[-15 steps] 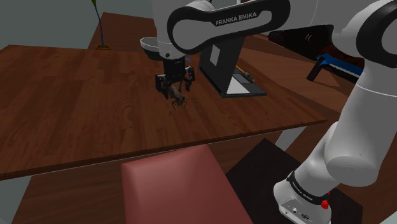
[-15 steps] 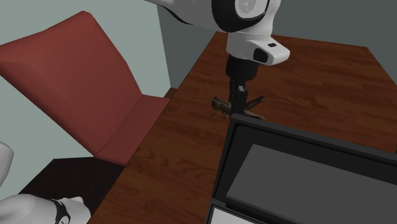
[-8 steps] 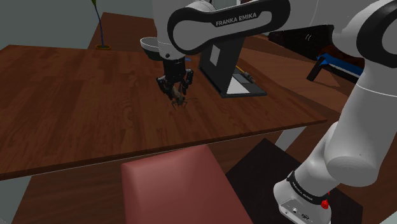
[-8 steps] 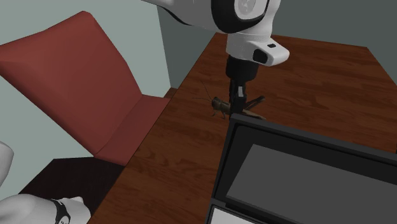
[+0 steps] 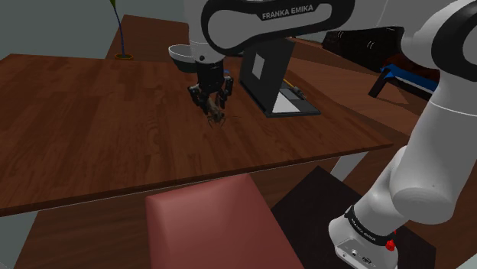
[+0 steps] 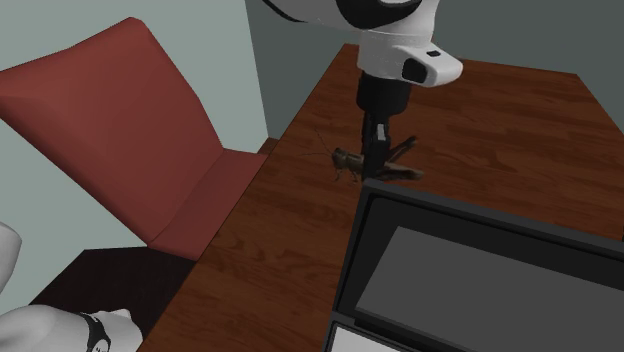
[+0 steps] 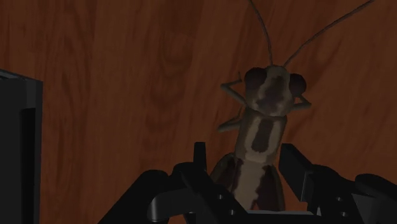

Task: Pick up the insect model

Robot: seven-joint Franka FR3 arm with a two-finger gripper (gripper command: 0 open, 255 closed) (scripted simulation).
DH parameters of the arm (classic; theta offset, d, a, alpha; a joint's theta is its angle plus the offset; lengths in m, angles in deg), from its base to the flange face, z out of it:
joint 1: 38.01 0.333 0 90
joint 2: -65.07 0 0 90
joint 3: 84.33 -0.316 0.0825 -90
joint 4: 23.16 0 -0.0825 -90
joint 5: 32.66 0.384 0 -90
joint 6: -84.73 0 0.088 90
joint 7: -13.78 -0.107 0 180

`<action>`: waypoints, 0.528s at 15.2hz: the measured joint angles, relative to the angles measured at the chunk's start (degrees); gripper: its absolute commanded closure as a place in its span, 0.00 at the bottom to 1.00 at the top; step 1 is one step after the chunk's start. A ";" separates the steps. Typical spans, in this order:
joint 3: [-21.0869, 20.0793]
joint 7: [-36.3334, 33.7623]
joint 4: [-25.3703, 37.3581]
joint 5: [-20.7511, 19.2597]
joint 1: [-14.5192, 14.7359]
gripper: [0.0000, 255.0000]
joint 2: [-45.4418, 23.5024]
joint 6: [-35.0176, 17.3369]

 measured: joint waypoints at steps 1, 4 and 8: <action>0.00 0.15 0.65 0.03 0.00 1.00 0.01 0.64; -0.06 0.52 2.57 0.20 0.06 1.00 0.28 2.78; -0.11 1.10 5.12 0.44 0.09 1.00 0.73 5.70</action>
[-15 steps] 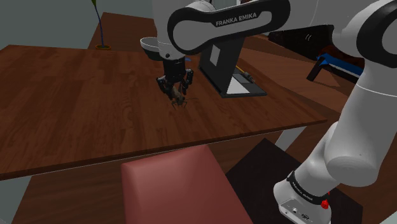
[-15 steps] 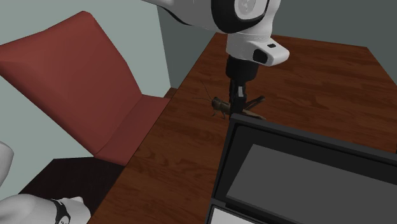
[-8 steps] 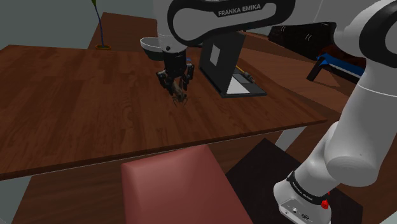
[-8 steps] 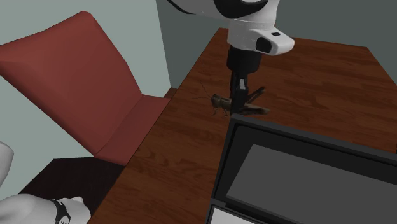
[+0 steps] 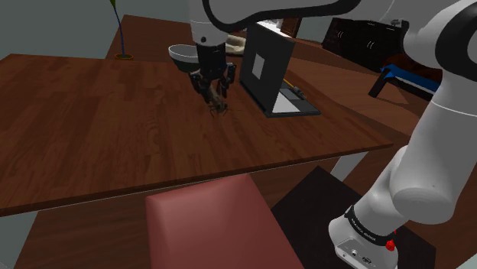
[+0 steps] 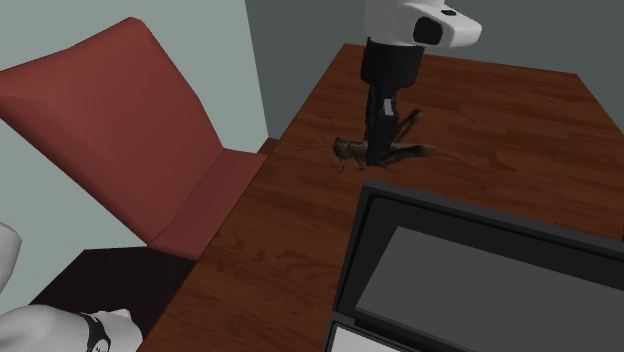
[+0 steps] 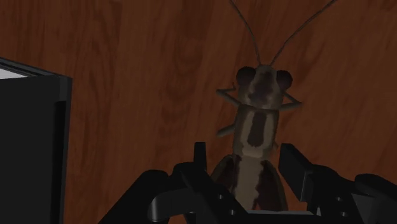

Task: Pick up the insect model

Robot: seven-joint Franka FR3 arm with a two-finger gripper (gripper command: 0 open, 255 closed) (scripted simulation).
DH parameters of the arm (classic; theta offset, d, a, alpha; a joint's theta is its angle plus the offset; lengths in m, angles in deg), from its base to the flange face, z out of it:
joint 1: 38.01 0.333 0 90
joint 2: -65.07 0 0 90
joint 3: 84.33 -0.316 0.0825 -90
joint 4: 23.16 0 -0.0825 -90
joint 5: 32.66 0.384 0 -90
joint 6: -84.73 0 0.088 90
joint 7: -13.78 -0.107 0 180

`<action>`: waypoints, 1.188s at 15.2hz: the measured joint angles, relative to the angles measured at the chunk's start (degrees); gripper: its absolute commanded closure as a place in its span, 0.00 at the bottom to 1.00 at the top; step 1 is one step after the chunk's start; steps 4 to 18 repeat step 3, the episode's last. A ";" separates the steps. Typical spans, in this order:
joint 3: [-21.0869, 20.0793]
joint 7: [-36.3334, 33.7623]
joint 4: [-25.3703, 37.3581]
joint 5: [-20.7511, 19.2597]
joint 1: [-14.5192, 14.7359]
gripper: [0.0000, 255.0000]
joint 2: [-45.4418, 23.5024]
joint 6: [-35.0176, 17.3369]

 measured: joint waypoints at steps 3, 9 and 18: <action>-0.07 0.19 2.19 -0.02 0.17 1.00 -0.20 1.98; -0.07 0.19 2.19 -0.02 0.17 1.00 -0.20 1.98; -0.07 0.19 2.19 -0.02 0.17 1.00 -0.20 1.98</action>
